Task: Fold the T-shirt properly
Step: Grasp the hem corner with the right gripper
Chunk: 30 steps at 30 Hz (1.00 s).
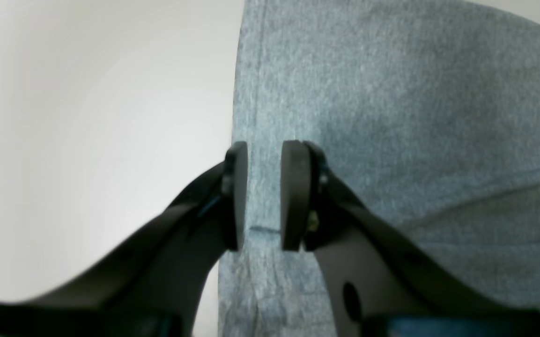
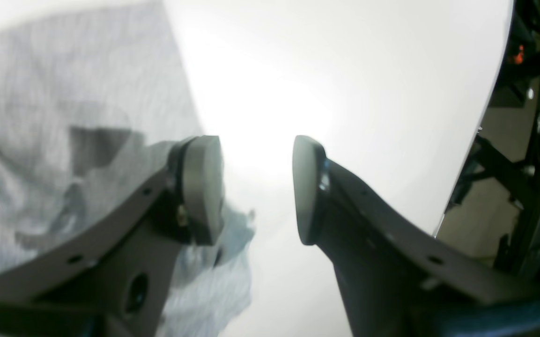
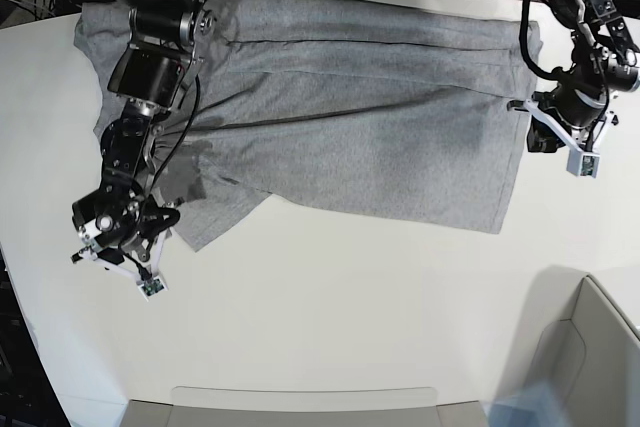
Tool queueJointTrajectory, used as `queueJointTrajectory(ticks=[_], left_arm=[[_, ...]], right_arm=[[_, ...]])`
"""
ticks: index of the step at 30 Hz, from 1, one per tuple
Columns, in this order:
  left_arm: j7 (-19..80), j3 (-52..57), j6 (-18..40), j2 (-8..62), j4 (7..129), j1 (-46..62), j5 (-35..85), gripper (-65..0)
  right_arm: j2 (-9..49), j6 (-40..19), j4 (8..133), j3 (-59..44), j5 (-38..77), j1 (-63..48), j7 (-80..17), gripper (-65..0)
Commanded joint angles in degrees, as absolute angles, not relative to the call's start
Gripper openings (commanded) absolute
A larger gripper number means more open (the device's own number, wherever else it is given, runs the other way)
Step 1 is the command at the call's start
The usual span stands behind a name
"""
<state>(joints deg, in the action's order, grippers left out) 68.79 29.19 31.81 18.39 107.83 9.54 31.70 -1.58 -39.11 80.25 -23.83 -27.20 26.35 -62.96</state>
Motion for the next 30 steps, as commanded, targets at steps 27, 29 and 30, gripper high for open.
queueJointTrajectory(ticks=[27,29,30], left_arm=[[67.7,29.3,32.0,18.9,108.7,9.5,32.4,-52.5],[67.7,29.3,32.0,18.9,108.7,9.5,32.4,-52.5],[67.7,29.3,32.0,18.9,108.7,9.5,32.4,-52.5]], right_arm=[[5.1,-38.5,36.1,-35.6,-27.0,35.4,-22.7,-39.8],[5.2,-38.5,36.2,-35.6,-27.0,35.6,-22.7,-39.8],[5.2,-38.5,36.3,-35.6,-27.0,36.3,-22.7,-39.8]])
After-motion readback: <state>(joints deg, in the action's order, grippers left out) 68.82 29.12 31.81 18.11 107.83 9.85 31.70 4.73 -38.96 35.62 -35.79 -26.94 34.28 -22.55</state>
